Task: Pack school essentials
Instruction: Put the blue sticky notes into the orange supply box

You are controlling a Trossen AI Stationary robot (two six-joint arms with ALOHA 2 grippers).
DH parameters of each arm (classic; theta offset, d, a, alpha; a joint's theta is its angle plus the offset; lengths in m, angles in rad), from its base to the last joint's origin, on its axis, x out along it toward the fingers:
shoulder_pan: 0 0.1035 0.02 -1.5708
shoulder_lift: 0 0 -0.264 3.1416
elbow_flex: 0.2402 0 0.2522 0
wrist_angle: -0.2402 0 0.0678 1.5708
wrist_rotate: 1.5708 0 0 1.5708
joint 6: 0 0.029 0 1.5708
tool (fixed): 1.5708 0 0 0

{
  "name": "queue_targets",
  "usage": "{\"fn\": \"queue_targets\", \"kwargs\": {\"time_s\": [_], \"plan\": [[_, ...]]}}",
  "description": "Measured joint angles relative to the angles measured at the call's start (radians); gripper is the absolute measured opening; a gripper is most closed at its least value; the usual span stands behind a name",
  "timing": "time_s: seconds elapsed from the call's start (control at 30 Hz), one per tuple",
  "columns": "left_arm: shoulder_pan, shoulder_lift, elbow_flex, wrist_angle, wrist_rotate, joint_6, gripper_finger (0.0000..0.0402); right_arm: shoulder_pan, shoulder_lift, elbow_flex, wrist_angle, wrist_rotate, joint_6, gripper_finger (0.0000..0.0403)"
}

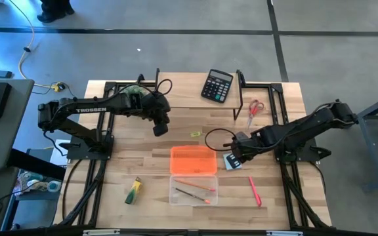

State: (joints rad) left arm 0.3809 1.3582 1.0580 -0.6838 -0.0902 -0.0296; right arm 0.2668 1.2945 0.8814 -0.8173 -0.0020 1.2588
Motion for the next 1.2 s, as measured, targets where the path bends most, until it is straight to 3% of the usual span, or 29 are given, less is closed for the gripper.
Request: {"fn": "queue_targets", "kwargs": {"time_s": [0.4,0.53,0.97,1.2], "plan": [[-0.007,0.000,0.000,0.001,-0.015,-0.080,0.0091,-0.005,0.002,0.000,-0.003,-0.017,0.157,0.0197],[-0.007,0.000,0.000,0.001,-0.016,-0.081,0.0091,-0.005,0.002,0.000,-0.003,-0.013,0.199,0.0236],[-0.007,0.000,0.000,0.001,-0.018,-0.082,0.0091,-0.005,0.002,0.000,-0.005,0.147,0.286,0.0248],[-0.007,0.000,0.000,0.002,-0.018,-0.080,0.0091,0.001,0.018,0.000,0.022,0.157,0.251,0.0251]]}}
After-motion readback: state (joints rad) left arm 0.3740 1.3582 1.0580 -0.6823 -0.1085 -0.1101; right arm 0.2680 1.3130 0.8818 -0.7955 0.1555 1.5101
